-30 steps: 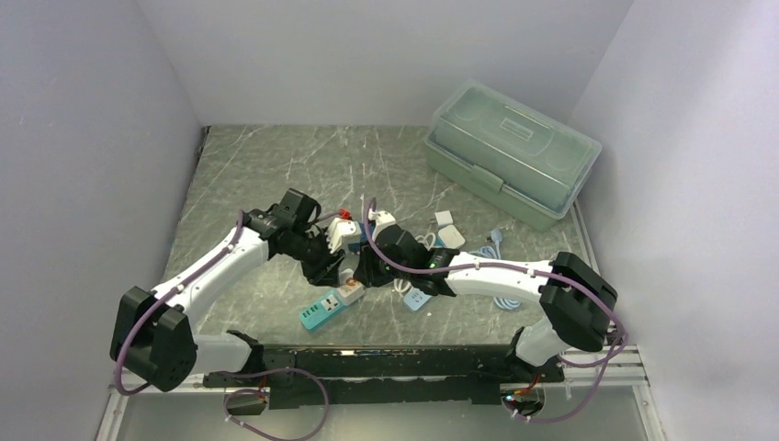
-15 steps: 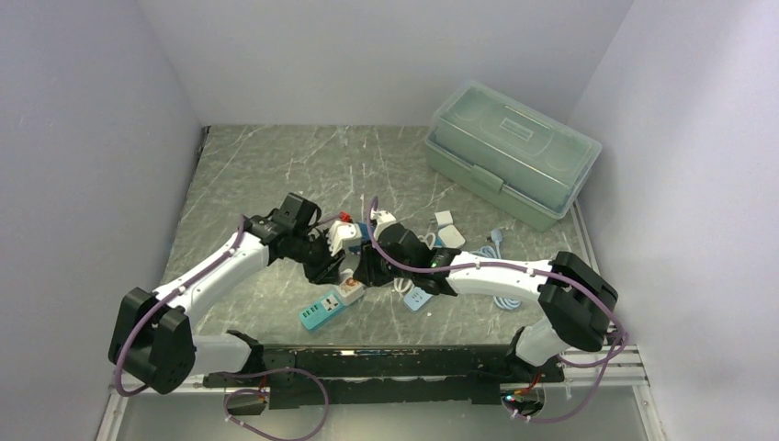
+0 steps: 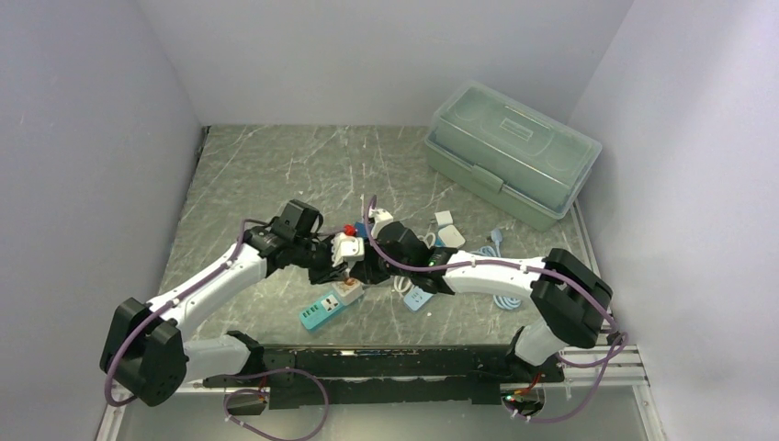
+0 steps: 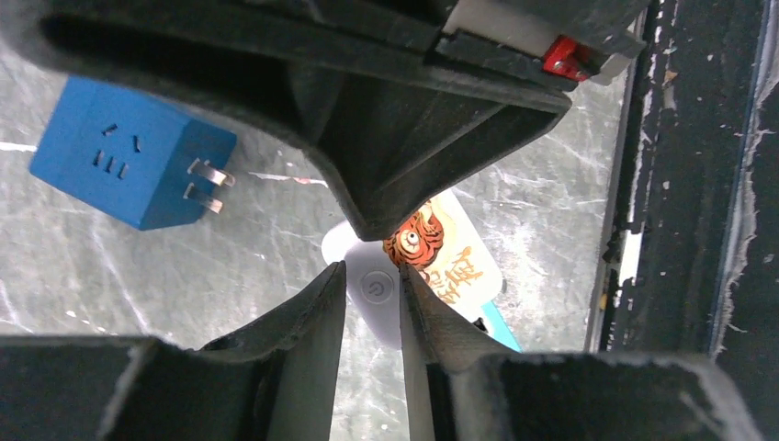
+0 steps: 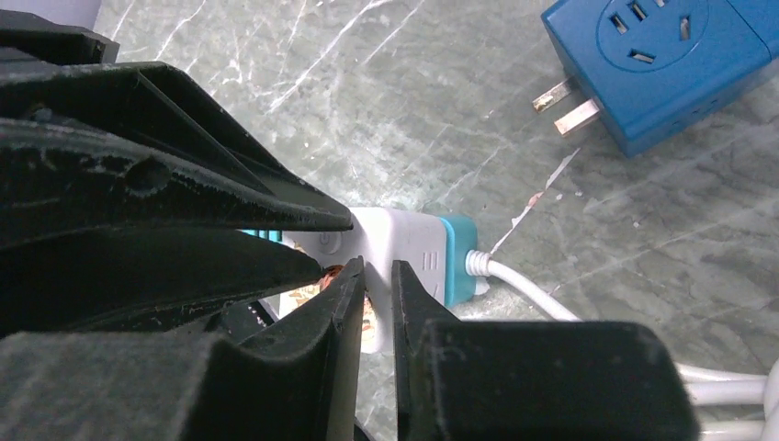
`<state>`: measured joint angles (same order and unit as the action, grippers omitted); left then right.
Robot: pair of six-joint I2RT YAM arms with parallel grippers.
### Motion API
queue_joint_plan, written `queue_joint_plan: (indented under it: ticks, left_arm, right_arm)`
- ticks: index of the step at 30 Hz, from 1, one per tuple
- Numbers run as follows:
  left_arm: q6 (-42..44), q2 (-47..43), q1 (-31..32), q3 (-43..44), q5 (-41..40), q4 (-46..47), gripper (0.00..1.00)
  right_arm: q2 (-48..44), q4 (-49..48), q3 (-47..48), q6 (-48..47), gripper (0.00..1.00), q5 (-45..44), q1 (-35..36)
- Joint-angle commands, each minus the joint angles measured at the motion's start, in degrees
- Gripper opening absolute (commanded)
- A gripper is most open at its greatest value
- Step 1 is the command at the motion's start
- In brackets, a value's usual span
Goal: Insert the plug
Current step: Press the plug into the socket.
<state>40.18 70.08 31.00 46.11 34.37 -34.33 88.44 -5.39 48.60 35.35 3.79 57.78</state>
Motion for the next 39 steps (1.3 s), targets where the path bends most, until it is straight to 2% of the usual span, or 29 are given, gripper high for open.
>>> queue_joint_plan:
  ticks: [1,14,25,34,39]
  left_arm:
    - [7.35,3.16,0.77,-6.12,-10.0,-6.68,0.33]
    - [10.79,3.79,3.49,-7.98,-10.9,-7.67,0.29]
    - [11.19,1.02,3.95,-10.94,-11.86,-10.93,0.25]
    - [9.92,1.06,4.02,-8.7,-9.34,-13.26,0.24]
    - [10.53,1.04,4.24,-9.94,-9.87,-13.46,0.21]
  right_arm:
    - [4.23,10.08,-3.96,-3.44,0.17,-0.71,-0.03]
    - [-0.9,9.9,-12.67,-0.67,0.14,-1.19,0.8]
    - [3.37,11.86,-7.02,-3.55,0.12,0.35,1.02]
    - [0.47,14.19,-10.22,-2.84,0.11,0.51,2.01]
    - [2.29,15.2,-11.07,-2.18,0.11,-0.63,4.49]
